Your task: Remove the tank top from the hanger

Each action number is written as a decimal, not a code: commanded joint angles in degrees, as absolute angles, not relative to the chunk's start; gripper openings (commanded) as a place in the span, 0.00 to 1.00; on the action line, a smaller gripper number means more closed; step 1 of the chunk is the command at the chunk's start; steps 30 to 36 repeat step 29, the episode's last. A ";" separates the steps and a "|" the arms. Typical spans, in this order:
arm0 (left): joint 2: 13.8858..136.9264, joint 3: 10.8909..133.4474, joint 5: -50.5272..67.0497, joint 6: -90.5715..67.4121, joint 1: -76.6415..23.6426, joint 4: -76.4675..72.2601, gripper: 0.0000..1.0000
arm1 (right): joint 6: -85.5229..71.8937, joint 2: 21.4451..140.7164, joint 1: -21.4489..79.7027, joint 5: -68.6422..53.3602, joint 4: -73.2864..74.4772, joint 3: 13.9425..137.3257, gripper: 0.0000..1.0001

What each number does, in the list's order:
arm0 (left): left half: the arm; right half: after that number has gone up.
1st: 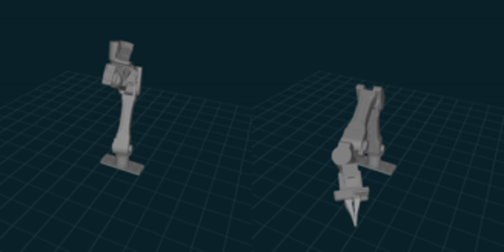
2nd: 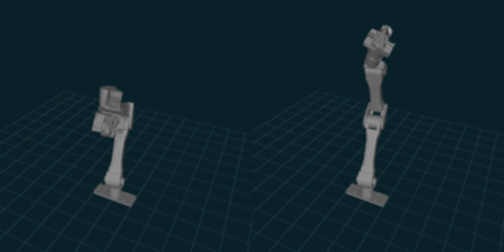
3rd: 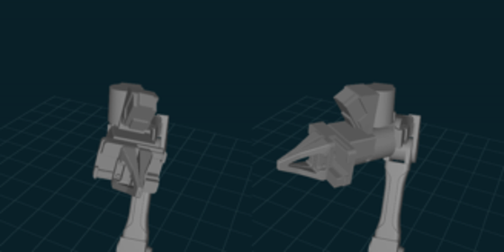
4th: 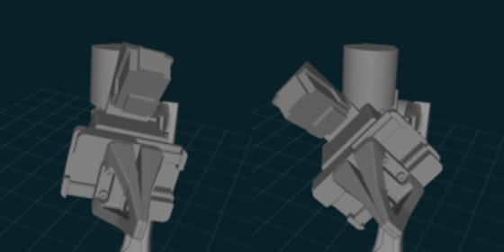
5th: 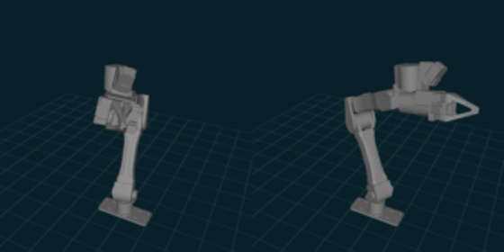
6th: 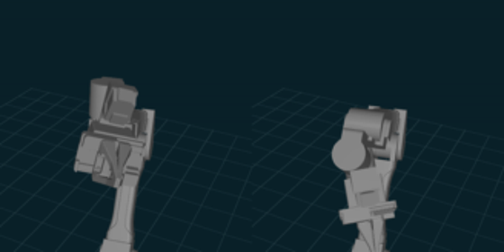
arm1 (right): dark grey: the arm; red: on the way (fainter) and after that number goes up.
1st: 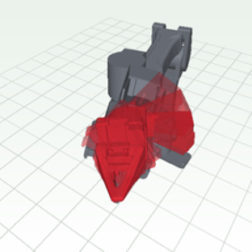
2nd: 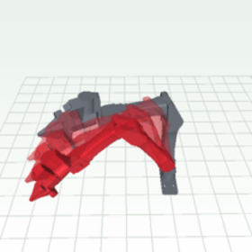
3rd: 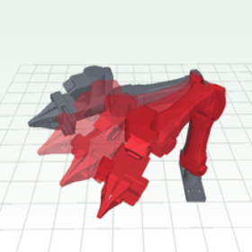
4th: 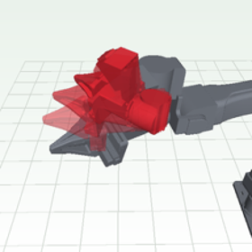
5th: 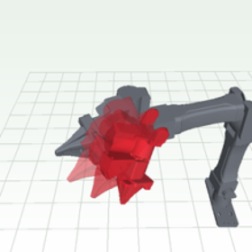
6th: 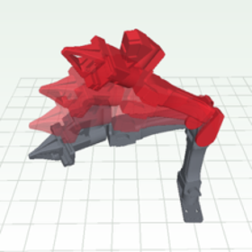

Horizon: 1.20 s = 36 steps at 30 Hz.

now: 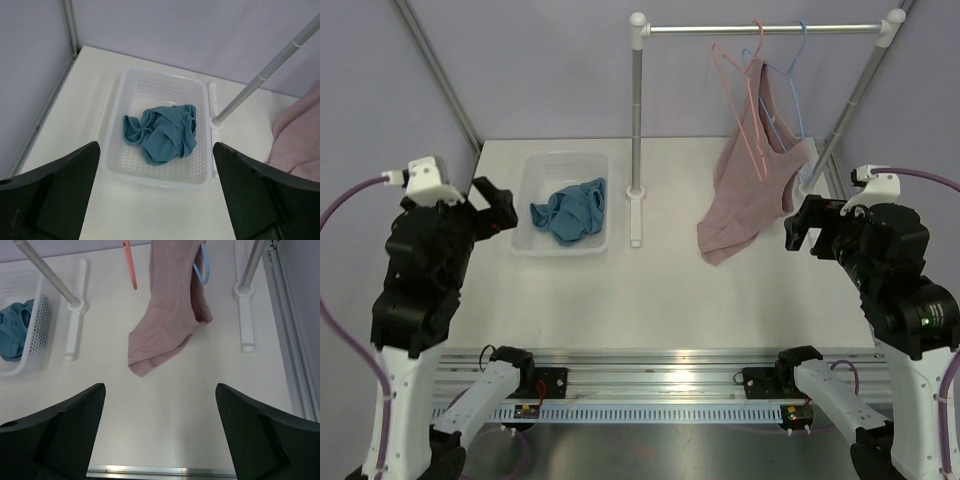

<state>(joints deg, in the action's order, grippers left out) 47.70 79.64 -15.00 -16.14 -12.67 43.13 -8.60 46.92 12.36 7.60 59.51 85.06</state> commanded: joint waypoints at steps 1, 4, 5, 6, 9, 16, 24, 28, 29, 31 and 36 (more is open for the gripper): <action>42.64 77.00 -19.33 -13.89 -12.30 48.32 0.99 | -6.50 44.83 12.57 12.91 61.78 83.76 0.99; 37.11 75.25 -20.92 -13.10 -12.30 52.99 0.99 | -5.98 42.02 12.48 12.49 61.00 81.39 1.00; 36.05 74.89 -21.44 -12.75 -12.30 53.78 0.99 | -5.89 40.36 12.57 11.18 60.56 80.69 0.99; 34.90 74.53 -21.53 -12.31 -12.30 55.44 0.99 | -5.54 39.30 12.57 10.47 60.12 78.68 1.00; 30.86 73.39 -21.62 -11.51 -12.30 58.08 0.99 | -5.53 35.43 12.57 9.32 56.96 74.11 0.99; 24.17 70.40 -13.19 -12.74 -12.30 60.20 0.99 | -7.56 32.34 12.57 7.30 55.72 68.91 0.99; 20.92 67.77 -13.62 -12.39 -12.30 59.77 0.99 | -8.70 32.25 12.48 6.51 55.63 67.85 1.00; 21.71 68.29 -13.10 -12.30 -12.30 59.68 0.99 | -9.23 33.13 12.57 6.59 55.90 68.38 0.99; 21.80 68.29 -12.92 -12.22 -12.30 59.42 0.99 | -9.32 33.13 12.48 6.50 55.72 68.29 1.00; 21.80 68.29 -12.92 -12.22 -12.30 59.42 0.99 | -9.32 33.13 12.48 6.50 55.72 68.29 1.00; 21.80 68.29 -12.92 -12.22 -12.30 59.42 0.99 | -9.32 33.13 12.48 6.50 55.72 68.29 1.00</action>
